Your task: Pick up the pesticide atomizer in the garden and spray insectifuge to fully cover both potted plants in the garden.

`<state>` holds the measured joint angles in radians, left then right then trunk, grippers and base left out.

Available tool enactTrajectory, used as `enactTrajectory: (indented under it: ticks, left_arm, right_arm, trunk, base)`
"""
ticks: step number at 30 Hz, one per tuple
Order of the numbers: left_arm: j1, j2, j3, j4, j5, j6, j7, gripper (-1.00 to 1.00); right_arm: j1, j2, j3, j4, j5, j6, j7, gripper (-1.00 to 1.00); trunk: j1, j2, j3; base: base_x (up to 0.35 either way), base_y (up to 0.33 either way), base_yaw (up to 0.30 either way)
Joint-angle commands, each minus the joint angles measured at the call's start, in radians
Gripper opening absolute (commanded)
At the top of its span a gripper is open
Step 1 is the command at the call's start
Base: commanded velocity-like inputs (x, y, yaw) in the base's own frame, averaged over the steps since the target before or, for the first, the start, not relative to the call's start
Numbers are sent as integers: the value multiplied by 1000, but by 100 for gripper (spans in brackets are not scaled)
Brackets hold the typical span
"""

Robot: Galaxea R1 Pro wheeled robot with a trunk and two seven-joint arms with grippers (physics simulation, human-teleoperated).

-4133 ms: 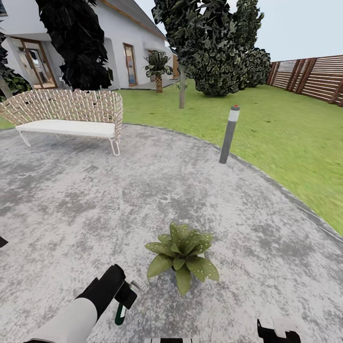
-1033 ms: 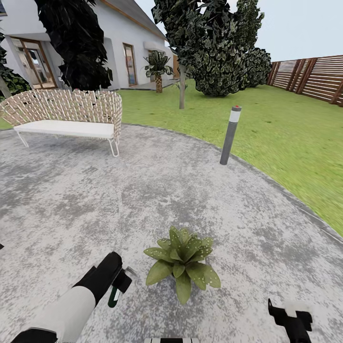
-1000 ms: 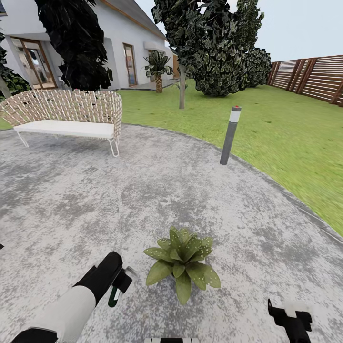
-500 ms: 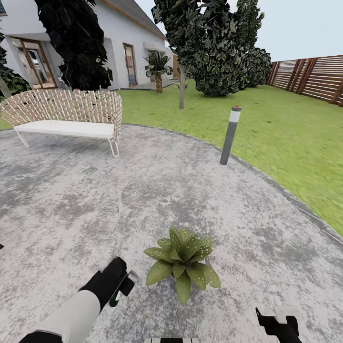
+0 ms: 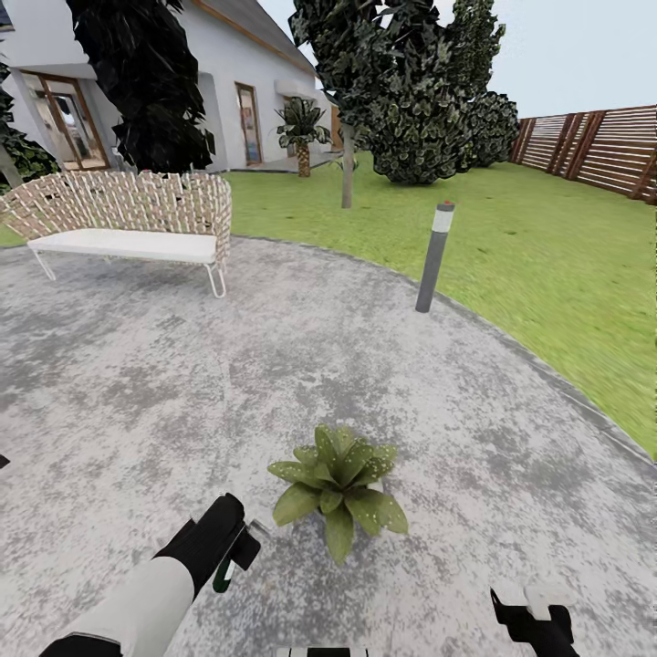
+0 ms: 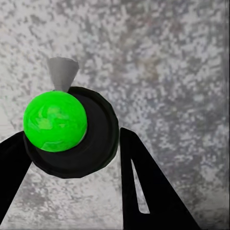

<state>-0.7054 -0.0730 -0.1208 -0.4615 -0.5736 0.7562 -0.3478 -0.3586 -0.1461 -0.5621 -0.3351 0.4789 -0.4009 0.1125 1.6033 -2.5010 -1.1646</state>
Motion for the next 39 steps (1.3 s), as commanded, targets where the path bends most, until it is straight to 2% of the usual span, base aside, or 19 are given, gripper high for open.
enactTrajectory:
  ticks: [1, 2, 4, 6, 8, 9, 11, 12, 15, 19, 24, 27, 30, 32, 36, 39]
  left_arm:
    - [0, 0, 0, -3, -11, 5, -13, -100]
    - [-1, -1, -1, -4, -11, 8, -20, -100]
    - [-7, -4, -4, -15, -12, 15, -73, -100]
    - [-20, -8, -9, -21, -18, 70, -172, -100]
    - [-62, -4, -12, -22, -20, 140, -234, -100]
    - [-100, -1, -13, -16, -20, 168, -274, -100]
    - [-156, 4, -15, -8, -25, 200, -355, -100]
    - [-162, 5, -16, -8, -29, 211, -366, -100]
    - [-200, 11, -16, -6, -71, 239, -390, -100]
    - [-211, 16, -17, -3, -101, 242, -405, -100]
    - [-213, 28, -17, 54, -166, 243, -411, -100]
    - [-212, 56, -18, 118, -215, 238, -470, -100]
    - [-210, 78, -17, 127, -266, 233, -545, -100]
    - [-211, 80, -17, 125, -280, 231, -569, -100]
    - [-214, 74, -14, 117, -283, 230, -580, -100]
    - [-228, 71, -11, 61, -277, 237, -585, -100]
  right_arm:
    - [-1, 0, -8, 1, 4, -4, 8, 100]
    - [-1, 0, -8, 1, 4, -4, 8, 100]
    - [-1, 0, -8, 1, 4, -4, 8, 100]
    - [-1, 0, -8, 2, 4, -4, 8, 100]
    - [-1, 0, -7, 2, 4, -4, 8, 100]
    - [-1, 0, -7, 2, 4, -4, 8, 100]
    - [-1, 0, -7, 2, 4, -4, 8, 100]
    - [-1, 0, -7, 2, 4, -4, 8, 100]
    - [0, 0, -7, 2, 4, -4, 8, 100]
    - [0, 0, -7, 2, 4, -4, 9, 100]
    - [0, 0, -7, 2, 4, -4, 9, 100]
    - [0, 0, -7, 2, 4, -4, 9, 100]
    - [-1, 0, -7, 2, 4, -4, 9, 100]
    - [0, 0, -7, 2, 4, -4, 9, 100]
    - [-1, 0, -7, 2, 4, -4, 9, 100]
    - [-1, 0, -7, 1, 4, -4, 9, 100]
  trunk:
    - [-1, 0, -1]
    - [-1, 0, -1]
    - [-1, 0, -1]
    - [-1, 0, -1]
    - [-1, 0, -1]
    - [-1, 0, -1]
    - [-1, 0, -1]
    - [-1, 0, -1]
    - [-1, 0, -1]
    - [-1, 0, -1]
    - [-1, 0, -1]
    - [-1, 0, -1]
    - [-1, 0, -1]
    - [-1, 0, -1]
    - [-1, 0, -1]
    - [-1, 0, -1]
  base:
    - [-234, -169, 0]
    - [-216, -150, 0]
    - [-113, -78, 0]
    - [-24, -16, 0]
    - [-7, -5, 0]
    - [-3, -2, 0]
    - [-1, 0, 0]
    - [0, 0, 0]
    - [0, 0, 0]
    - [0, 0, 0]
    - [0, 0, 0]
    - [0, 0, 0]
    - [0, 0, 0]
    - [0, 0, 0]
    - [0, 0, 0]
    - [0, 0, 0]
